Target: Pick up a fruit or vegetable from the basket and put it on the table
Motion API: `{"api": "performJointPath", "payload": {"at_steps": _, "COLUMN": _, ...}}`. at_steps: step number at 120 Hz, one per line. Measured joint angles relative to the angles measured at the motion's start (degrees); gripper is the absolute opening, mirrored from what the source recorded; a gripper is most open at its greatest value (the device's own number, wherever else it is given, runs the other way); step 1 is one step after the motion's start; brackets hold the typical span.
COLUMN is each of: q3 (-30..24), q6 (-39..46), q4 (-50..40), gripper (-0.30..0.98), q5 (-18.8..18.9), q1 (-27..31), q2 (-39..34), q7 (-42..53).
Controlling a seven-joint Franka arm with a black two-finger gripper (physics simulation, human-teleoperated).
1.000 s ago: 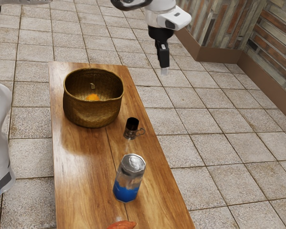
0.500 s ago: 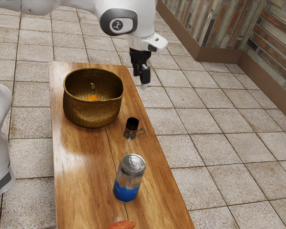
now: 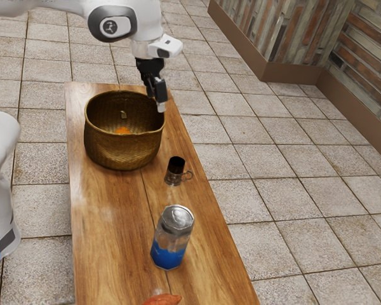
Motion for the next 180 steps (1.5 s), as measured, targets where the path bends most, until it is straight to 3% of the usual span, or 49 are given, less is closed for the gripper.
{"api": "performJointPath", "payload": {"at_steps": 19, "q3": 0.48, "q6": -0.43, "q4": -1.61, "gripper": 0.69, "q5": 1.58, "q1": 3.62, "q2": -2.22, "q7": -1.31}}
{"api": "performJointPath", "payload": {"at_steps": 34, "q3": 0.40, "q6": -1.69, "q4": -0.79, "gripper": 0.69, "q5": 2.37, "q1": 1.59, "q2": -0.29, "q7": -1.88}}
{"api": "performJointPath", "payload": {"at_steps": 47, "q3": -10.39, "q6": -3.45, "q4": 1.04, "gripper": 0.69, "q5": 1.27, "q1": 6.74, "q2": 1.08, "q7": -1.85}}
{"api": "performJointPath", "payload": {"at_steps": 62, "q3": -12.92, "q6": -4.78, "q4": 0.86, "gripper": 0.69, "q5": 0.38, "q1": 9.87, "q2": -1.37, "q7": -1.94}}
{"api": "performJointPath", "payload": {"at_steps": 102, "q3": -12.82, "q6": -4.16, "q4": -7.59, "gripper": 0.69, "q5": 0.10, "q1": 11.53, "q2": -4.46, "q7": -2.61}}
{"api": "performJointPath", "payload": {"at_steps": 132, "q3": -10.37, "q6": -0.02, "q4": -8.80, "gripper": 0.69, "q5": 0.19, "q1": 8.83, "q2": 0.83, "q7": -3.35}}
{"api": "performJointPath", "payload": {"at_steps": 158, "q3": -6.39, "q6": 1.13, "q4": -8.80, "gripper": 0.69, "q5": 2.20, "q1": 7.84, "q2": 0.99, "q7": -4.05}}
{"api": "performJointPath", "payload": {"at_steps": 180, "q3": -2.87, "q6": -1.16, "q4": -8.93, "gripper": 0.69, "q5": 5.88, "q1": 4.82, "q2": -3.73, "q7": -5.24}}
